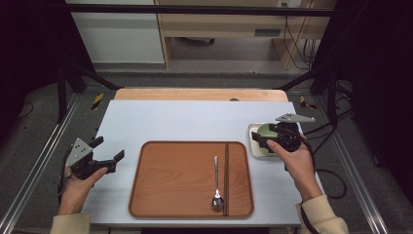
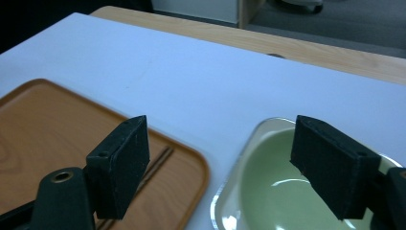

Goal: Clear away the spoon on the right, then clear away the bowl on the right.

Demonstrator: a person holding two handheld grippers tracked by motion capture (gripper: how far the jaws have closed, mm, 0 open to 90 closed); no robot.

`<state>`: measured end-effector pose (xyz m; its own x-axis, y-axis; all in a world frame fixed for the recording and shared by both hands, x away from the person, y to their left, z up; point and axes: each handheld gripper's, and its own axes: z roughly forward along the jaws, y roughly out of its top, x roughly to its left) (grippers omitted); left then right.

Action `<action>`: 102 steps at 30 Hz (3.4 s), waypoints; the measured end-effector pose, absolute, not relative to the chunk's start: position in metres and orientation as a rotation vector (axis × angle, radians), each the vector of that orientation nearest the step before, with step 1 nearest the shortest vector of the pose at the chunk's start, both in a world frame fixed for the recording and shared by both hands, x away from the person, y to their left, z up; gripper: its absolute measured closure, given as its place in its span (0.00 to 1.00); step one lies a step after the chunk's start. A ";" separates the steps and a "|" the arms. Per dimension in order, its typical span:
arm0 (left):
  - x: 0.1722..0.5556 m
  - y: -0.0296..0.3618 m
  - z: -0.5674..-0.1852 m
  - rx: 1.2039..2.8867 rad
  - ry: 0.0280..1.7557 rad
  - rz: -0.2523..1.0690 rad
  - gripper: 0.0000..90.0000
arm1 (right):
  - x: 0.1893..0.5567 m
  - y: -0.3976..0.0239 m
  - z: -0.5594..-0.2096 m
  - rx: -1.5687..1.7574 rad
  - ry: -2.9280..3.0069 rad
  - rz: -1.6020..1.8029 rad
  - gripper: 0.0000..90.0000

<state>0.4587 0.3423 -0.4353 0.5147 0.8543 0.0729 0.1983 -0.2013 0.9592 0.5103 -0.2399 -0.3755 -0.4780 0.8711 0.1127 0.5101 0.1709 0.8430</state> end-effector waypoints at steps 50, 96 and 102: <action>0.458 0.344 -0.436 1.713 0.898 0.802 0.06 | 0.562 -0.328 -0.441 1.758 2.034 0.940 0.77; 0.458 0.344 -0.435 1.721 0.888 0.808 0.06 | 0.531 -0.236 -0.391 1.469 2.248 1.104 0.93; 0.458 0.342 -0.435 1.727 0.885 0.807 0.06 | 0.526 -0.209 -0.395 1.397 2.326 1.123 0.93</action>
<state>0.4580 0.3425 -0.4351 0.5109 0.8524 0.1116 0.1903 -0.2388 0.9522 0.5256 -0.2085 -0.3948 -0.5312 0.8236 0.1987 0.6678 0.2626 0.6965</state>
